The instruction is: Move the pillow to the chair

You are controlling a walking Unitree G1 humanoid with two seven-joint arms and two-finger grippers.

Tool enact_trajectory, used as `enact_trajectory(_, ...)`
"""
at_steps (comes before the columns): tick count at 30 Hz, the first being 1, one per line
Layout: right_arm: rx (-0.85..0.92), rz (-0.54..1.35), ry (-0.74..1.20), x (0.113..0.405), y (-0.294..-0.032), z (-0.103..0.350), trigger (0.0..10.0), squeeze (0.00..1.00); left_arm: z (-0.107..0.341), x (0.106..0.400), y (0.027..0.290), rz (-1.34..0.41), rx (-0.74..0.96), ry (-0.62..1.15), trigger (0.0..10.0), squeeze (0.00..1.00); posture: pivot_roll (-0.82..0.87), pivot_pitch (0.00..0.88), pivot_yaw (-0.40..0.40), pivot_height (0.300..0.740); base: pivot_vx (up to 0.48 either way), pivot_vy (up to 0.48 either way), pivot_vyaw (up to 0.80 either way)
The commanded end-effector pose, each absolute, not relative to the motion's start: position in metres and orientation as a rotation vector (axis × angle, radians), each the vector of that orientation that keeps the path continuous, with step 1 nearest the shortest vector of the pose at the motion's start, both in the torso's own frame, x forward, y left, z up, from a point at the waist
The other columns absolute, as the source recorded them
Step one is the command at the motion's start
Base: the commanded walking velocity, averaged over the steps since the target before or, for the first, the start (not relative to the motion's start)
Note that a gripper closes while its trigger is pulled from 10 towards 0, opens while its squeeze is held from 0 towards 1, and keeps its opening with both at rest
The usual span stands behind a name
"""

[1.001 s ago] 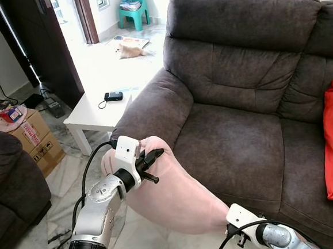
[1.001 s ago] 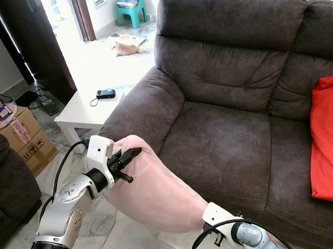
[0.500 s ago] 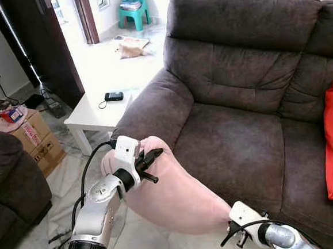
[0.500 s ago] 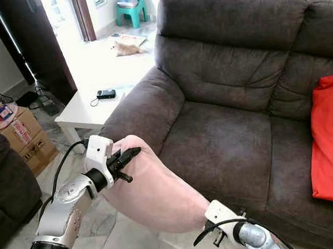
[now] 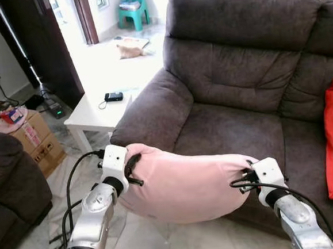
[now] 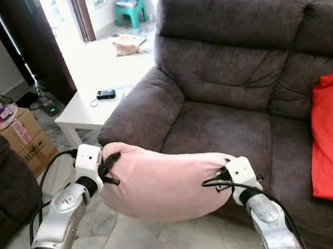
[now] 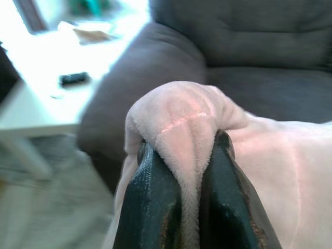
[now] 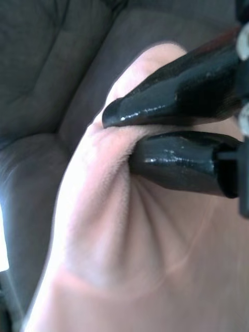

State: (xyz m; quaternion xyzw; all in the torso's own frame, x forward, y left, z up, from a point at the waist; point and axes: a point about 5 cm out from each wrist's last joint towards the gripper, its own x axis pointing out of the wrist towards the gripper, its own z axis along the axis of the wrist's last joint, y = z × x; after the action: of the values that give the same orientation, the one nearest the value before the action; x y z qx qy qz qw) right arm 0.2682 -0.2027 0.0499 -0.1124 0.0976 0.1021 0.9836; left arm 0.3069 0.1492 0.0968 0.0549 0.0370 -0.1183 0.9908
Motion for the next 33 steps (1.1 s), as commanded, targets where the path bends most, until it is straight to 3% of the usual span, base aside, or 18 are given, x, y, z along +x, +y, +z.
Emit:
enact_trajectory(1,-0.182,0.208,0.102,0.272,-0.190,0.072,10.0,0.00,0.118,0.312,0.150,-0.178,0.140,-0.046,10.0,0.00,-0.02,0.000,-0.030,0.740,0.000,0.000,0.00)
enact_trajectory(16,0.026,0.198,-0.026,0.273,-0.124,0.108,10.0,0.00,0.135,0.312,0.107,-0.164,0.173,-0.192,10.0,0.00,-0.03,0.000,-0.028,0.740,0.000,0.000,0.00)
enact_trajectory(24,0.005,0.177,-0.026,0.279,-0.123,0.112,10.0,0.00,0.137,0.313,0.109,-0.143,0.158,-0.213,10.0,0.00,-0.03,0.000,-0.031,0.740,0.000,0.000,0.00)
enact_trajectory(33,-0.009,0.173,-0.018,0.285,-0.125,0.111,10.0,0.00,0.137,0.316,0.124,-0.096,0.157,-0.213,10.0,0.00,-0.02,0.000,-0.036,0.740,0.000,0.000,-0.73)
